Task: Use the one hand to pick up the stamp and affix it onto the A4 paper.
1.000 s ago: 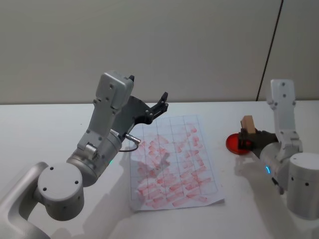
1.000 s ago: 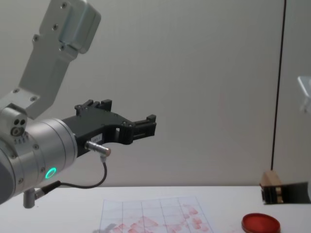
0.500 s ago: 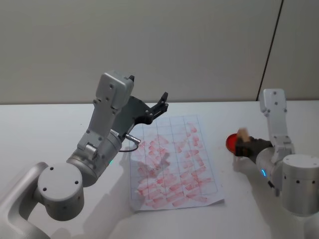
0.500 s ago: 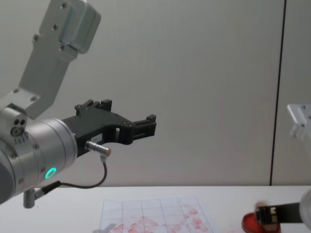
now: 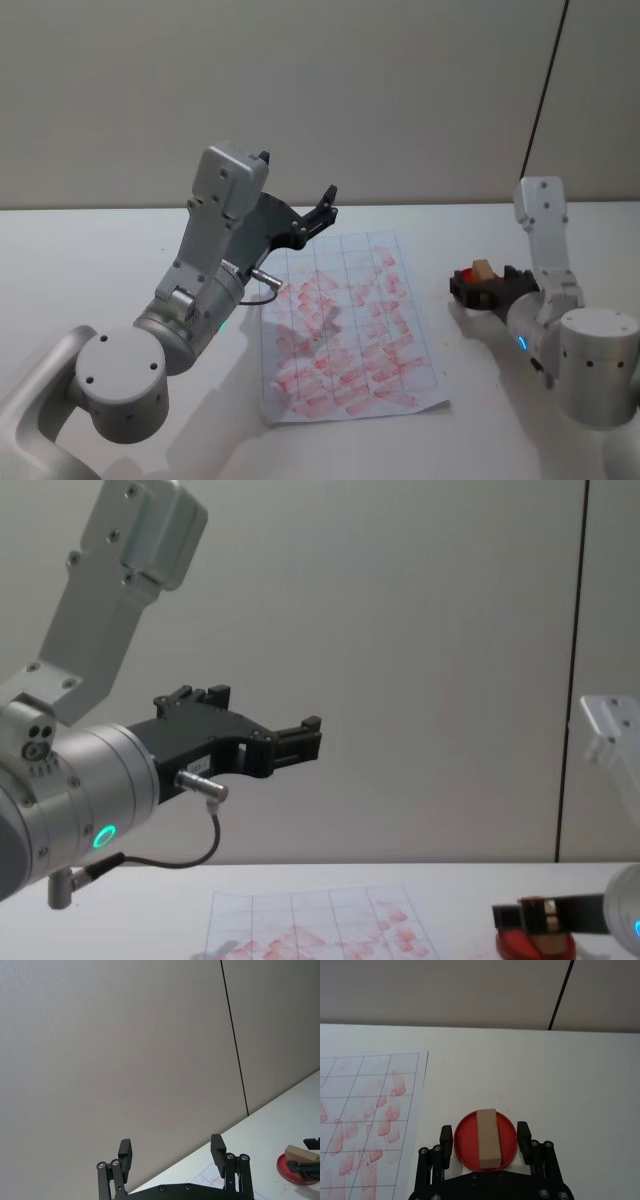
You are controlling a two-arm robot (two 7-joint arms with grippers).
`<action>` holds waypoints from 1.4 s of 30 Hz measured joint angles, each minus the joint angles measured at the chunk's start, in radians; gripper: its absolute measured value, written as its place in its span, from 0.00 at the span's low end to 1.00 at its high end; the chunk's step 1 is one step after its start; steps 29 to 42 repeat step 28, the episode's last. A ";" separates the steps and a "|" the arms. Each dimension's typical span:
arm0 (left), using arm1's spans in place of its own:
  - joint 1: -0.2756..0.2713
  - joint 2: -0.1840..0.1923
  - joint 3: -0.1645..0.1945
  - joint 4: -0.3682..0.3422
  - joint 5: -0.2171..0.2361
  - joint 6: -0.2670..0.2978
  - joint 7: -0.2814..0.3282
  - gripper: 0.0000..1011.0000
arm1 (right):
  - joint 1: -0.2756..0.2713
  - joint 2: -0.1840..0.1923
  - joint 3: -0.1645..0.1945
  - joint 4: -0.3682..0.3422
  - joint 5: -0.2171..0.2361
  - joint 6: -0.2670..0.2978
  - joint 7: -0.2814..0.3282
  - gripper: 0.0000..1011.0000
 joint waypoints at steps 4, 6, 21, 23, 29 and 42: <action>0.000 0.000 0.000 0.000 0.000 0.000 0.000 0.99 | -0.006 0.001 0.000 -0.017 -0.007 -0.025 0.005 0.84; 0.000 0.000 0.000 0.000 0.000 0.000 0.000 0.99 | -0.012 0.003 -0.001 -0.031 -0.012 -0.042 0.008 0.91; 0.000 0.000 0.000 0.000 0.000 0.000 0.000 0.99 | -0.071 0.026 -0.003 -0.156 -0.059 -0.175 0.024 0.99; 0.000 0.000 0.000 0.000 0.000 0.000 0.000 0.99 | -0.081 0.031 -0.003 -0.178 -0.066 -0.198 0.026 0.99; 0.000 0.000 0.000 0.000 0.000 0.000 0.000 0.99 | -0.100 0.041 -0.003 -0.217 -0.082 -0.247 0.031 0.99; 0.000 0.000 0.000 0.000 0.000 0.000 0.000 0.99 | -0.100 0.041 -0.003 -0.217 -0.082 -0.247 0.031 0.99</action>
